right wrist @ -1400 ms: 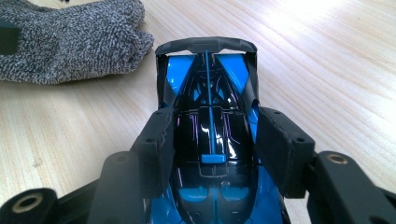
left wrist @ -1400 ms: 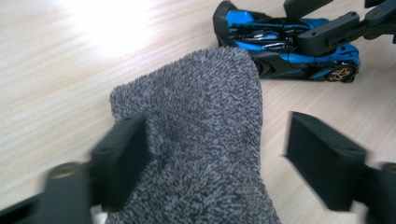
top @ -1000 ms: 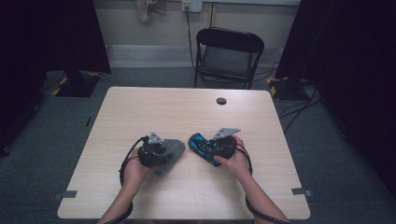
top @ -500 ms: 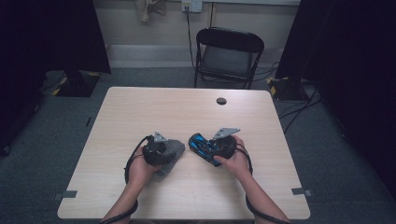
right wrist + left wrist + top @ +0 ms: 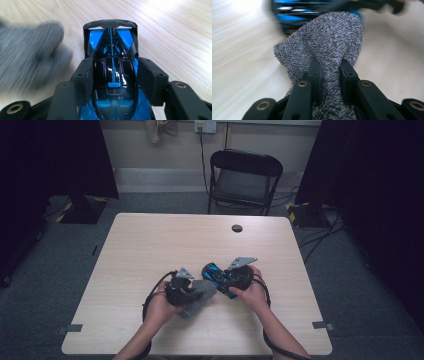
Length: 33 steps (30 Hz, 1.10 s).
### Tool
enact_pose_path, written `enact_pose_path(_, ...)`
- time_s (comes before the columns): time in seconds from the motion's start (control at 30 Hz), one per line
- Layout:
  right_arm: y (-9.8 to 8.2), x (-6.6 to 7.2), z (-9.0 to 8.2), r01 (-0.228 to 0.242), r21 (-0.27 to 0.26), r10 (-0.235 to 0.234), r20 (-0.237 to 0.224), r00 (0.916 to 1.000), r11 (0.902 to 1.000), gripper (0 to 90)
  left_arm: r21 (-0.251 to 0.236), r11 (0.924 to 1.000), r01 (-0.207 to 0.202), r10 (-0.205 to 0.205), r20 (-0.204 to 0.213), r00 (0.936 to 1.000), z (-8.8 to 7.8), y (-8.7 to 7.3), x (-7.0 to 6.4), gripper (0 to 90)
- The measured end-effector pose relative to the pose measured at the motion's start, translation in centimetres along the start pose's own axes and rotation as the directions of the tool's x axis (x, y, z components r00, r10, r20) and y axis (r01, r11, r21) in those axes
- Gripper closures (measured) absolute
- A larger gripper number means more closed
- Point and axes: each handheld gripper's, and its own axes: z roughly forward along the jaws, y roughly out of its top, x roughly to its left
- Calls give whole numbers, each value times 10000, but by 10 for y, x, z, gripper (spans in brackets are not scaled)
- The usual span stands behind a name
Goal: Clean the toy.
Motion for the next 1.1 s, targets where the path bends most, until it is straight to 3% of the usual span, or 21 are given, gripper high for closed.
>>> enact_pose_path(0.07,0,0,0,-14,7,14,4,10000,10000,482,254,9986,-466,455,398,9982,7,1,-15,751)
enact_pose_path(0.17,0,0,0,-20,30,20,7,10000,10000,482,555,9901,-1292,1236,946,9878,17,4,-32,755)
enact_pose_path(0.23,0,0,0,-22,20,22,8,10000,10000,482,471,9889,-1407,1353,1026,9855,24,6,-40,755)
enact_pose_path(0.33,0,0,0,-19,17,19,8,10000,10000,482,566,9832,-1737,1650,1342,9771,34,12,-47,755)
enact_pose_path(0.43,0,0,-1,-32,12,32,-9,10000,10000,482,780,9765,-2007,1914,1124,9751,46,17,-50,755)
enact_pose_path(0.47,0,0,-1,-33,22,33,-7,10000,10000,482,569,9829,-1753,1682,1125,9793,50,18,-51,755)
enact_pose_path(0.6,-1,0,-1,-11,22,11,32,10000,10000,483,778,9887,-1283,1212,897,9886,55,24,-42,755)
enact_pose_path(0.73,-1,0,-1,-15,7,15,36,10000,10000,482,711,9914,-1098,1054,633,9924,54,25,-35,756)
enact_pose_path(0.9,-1,1,-2,9,8,-9,50,10000,10000,483,635,9967,-500,480,322,9983,50,24,-22,759)
enact_pose_path(1.1,-2,1,-2,0,-20,0,59,10000,10000,483,477,9987,-187,184,77,9998,47,23,-11,760)
